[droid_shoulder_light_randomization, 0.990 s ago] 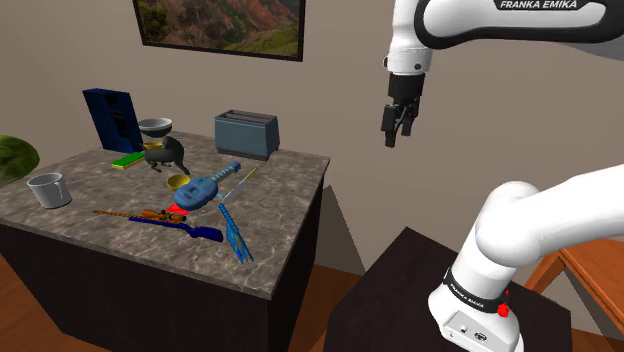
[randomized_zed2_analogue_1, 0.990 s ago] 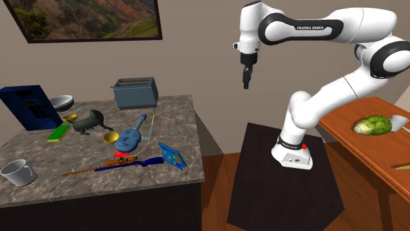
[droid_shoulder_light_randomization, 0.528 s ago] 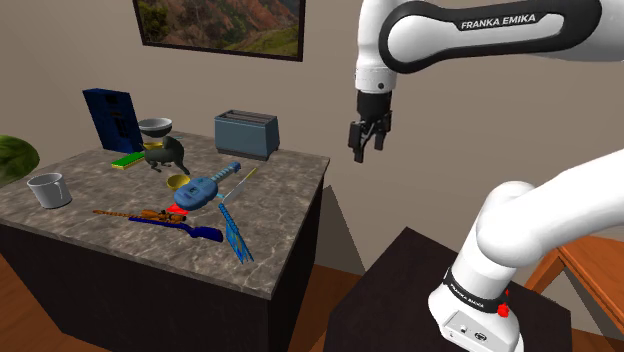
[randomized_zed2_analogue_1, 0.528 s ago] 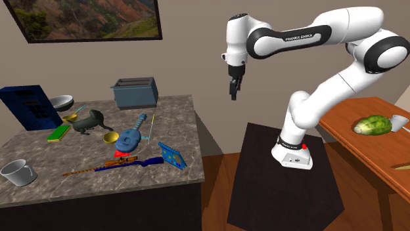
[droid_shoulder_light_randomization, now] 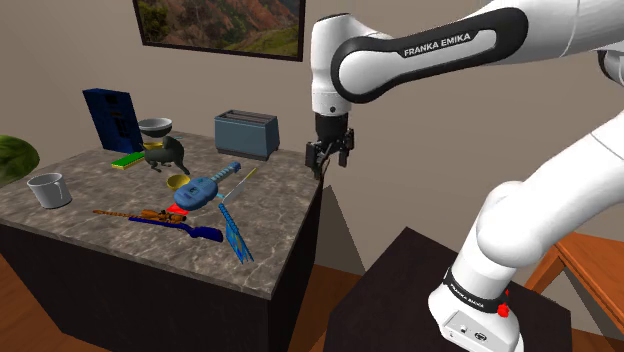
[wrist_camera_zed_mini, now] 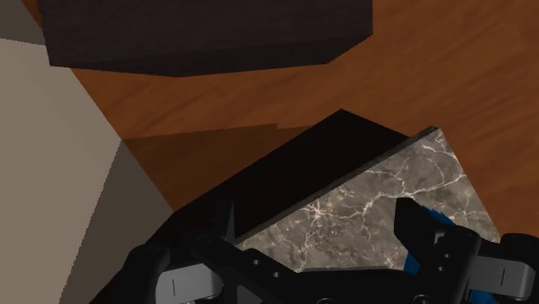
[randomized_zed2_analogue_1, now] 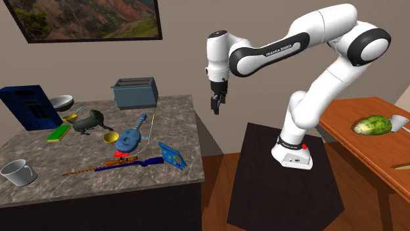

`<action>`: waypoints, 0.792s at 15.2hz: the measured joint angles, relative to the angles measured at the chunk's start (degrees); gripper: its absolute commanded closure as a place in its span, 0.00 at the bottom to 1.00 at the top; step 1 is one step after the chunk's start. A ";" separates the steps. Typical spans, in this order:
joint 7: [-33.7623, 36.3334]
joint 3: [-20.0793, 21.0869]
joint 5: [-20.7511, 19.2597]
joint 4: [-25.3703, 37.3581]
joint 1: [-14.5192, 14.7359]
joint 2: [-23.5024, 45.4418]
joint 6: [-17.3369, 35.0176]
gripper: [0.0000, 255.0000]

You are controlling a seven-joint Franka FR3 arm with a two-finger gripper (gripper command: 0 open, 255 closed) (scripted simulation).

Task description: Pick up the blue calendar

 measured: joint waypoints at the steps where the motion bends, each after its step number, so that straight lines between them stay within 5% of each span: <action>1: 1.54 1.01 -0.15 0.71 0.05 1.68 1.03 0.00; 12: 19.71 8.91 -9.74 15.34 0.70 26.62 9.86 0.00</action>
